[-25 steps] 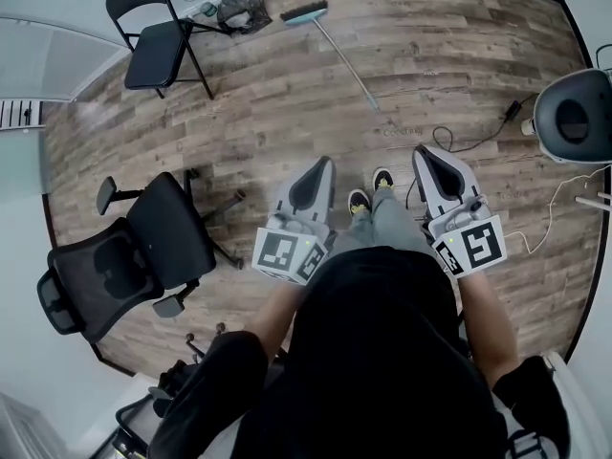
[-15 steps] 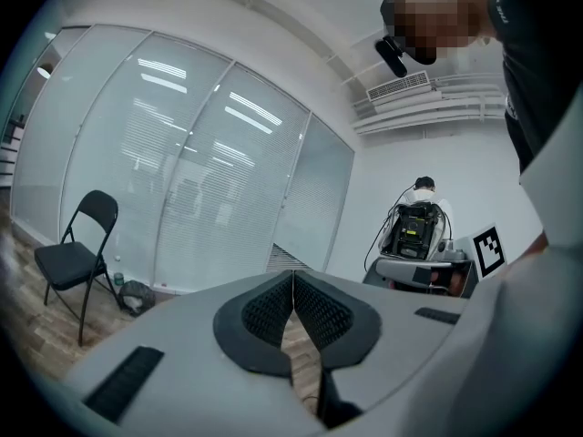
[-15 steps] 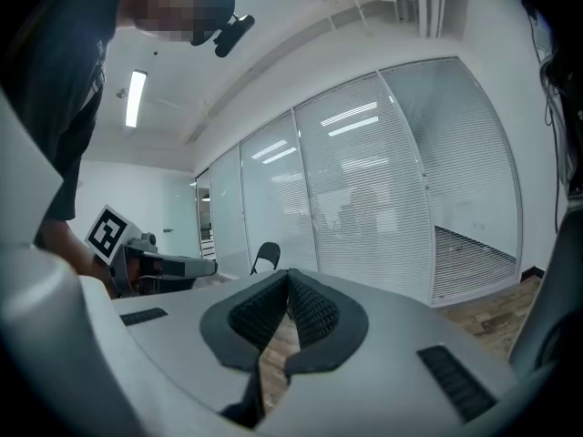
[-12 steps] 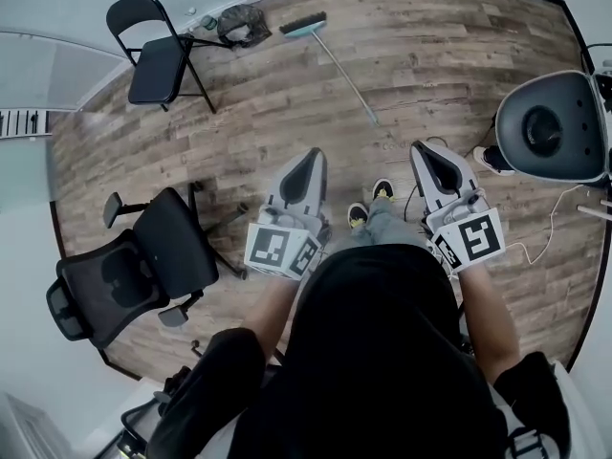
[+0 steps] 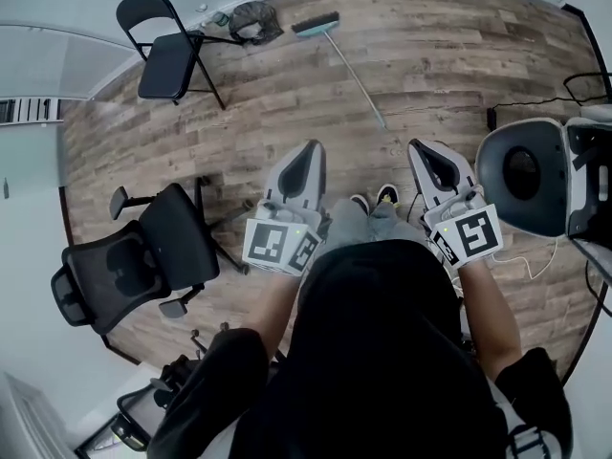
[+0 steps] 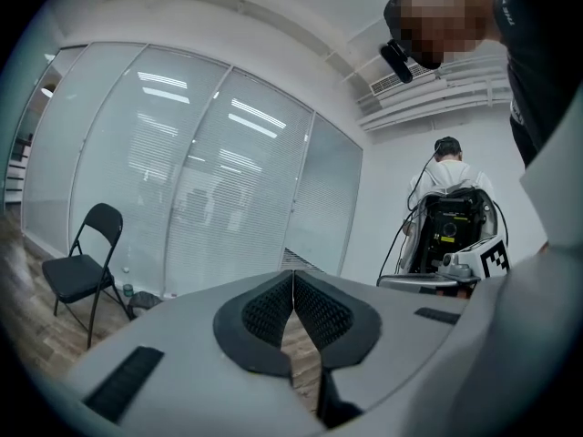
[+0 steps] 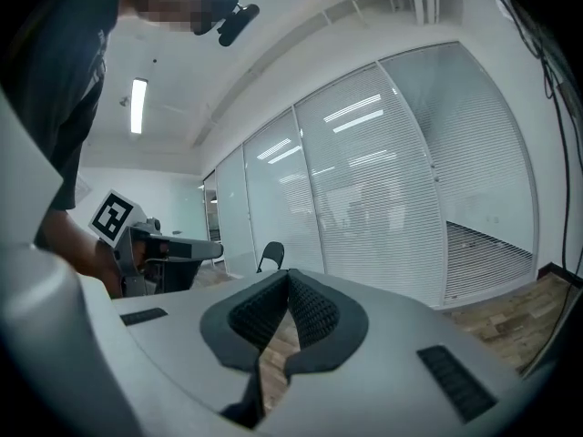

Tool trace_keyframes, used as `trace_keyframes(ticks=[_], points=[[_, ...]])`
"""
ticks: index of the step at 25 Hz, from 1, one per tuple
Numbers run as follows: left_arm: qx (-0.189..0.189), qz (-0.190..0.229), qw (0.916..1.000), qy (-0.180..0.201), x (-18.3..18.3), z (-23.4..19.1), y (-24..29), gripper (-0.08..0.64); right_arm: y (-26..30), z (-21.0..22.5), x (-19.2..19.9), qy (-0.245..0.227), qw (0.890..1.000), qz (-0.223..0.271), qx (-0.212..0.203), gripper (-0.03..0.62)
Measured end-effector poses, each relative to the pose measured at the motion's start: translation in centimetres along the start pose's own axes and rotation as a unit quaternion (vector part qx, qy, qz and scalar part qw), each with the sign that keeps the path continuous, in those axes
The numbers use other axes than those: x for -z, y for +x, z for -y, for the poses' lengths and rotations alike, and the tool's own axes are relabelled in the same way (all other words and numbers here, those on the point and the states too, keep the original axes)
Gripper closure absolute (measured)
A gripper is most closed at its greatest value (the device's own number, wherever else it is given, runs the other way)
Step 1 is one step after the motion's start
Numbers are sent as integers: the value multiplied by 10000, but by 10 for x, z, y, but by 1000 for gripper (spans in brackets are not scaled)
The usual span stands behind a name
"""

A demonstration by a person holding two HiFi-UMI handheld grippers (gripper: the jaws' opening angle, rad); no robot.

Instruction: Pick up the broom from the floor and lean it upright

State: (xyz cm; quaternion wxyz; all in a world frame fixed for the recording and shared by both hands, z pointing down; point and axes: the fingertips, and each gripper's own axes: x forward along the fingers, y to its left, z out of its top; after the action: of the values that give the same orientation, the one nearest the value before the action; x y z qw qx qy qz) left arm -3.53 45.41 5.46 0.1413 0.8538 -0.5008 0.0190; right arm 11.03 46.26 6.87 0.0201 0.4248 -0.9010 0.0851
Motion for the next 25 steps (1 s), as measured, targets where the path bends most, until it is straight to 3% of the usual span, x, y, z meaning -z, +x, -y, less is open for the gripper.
trace_keyframes(ticks=[4,10,25], points=[[-179,-15,9998,-72,-2,-14,5,538,20,-5,2,-25,9996,-24,-293,577],[-208,-97,9996,-144,-2,-30,9,538,40,-10,6,109,9990,-130,-404,577],[278,-125,9987,-418,-20,-121,76,538,153,11,-3,28,9990,-442,-88,577]])
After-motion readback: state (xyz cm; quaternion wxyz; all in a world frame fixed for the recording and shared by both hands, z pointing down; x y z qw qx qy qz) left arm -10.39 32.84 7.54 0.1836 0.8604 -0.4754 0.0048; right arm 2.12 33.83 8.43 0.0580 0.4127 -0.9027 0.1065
